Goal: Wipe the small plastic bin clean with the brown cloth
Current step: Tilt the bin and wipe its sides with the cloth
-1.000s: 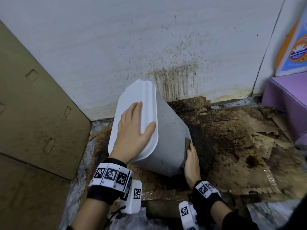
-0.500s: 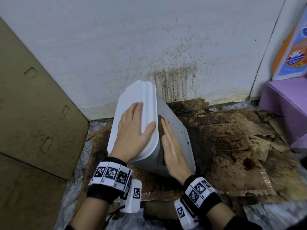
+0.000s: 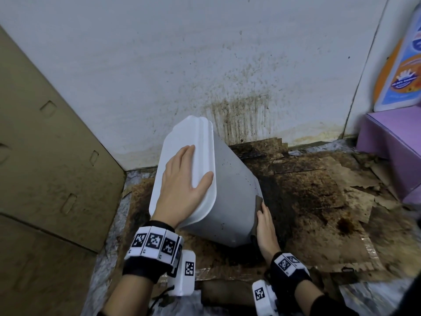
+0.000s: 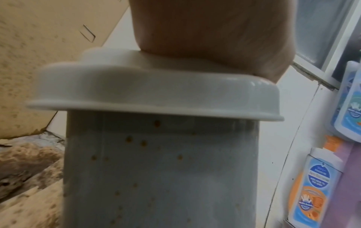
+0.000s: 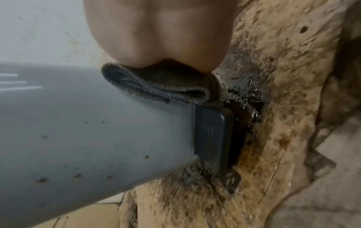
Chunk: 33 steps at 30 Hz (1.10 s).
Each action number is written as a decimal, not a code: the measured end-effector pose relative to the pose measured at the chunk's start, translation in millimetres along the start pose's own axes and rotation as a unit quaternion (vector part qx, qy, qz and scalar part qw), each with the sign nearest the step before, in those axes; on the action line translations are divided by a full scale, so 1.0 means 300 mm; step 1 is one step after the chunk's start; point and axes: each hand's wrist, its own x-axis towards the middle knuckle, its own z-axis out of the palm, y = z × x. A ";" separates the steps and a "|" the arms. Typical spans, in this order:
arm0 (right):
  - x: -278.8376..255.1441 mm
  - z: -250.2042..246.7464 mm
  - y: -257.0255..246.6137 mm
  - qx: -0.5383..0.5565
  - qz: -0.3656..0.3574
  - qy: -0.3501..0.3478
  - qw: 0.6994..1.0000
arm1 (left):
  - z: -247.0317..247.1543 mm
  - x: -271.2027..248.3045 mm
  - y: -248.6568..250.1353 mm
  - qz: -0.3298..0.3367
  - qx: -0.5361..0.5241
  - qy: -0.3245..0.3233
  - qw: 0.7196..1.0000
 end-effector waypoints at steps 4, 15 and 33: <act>-0.010 0.019 -0.038 -0.007 0.000 0.014 1.000 | 0.001 0.003 -0.003 0.000 0.003 -0.002 1.000; -0.133 0.107 -0.387 0.026 -0.173 -0.122 0.977 | -0.004 0.006 -0.023 0.001 -0.004 -0.002 1.000; 0.218 0.055 -0.419 -0.206 -0.226 -0.231 0.924 | -0.009 0.008 -0.030 0.006 -0.022 0.005 1.000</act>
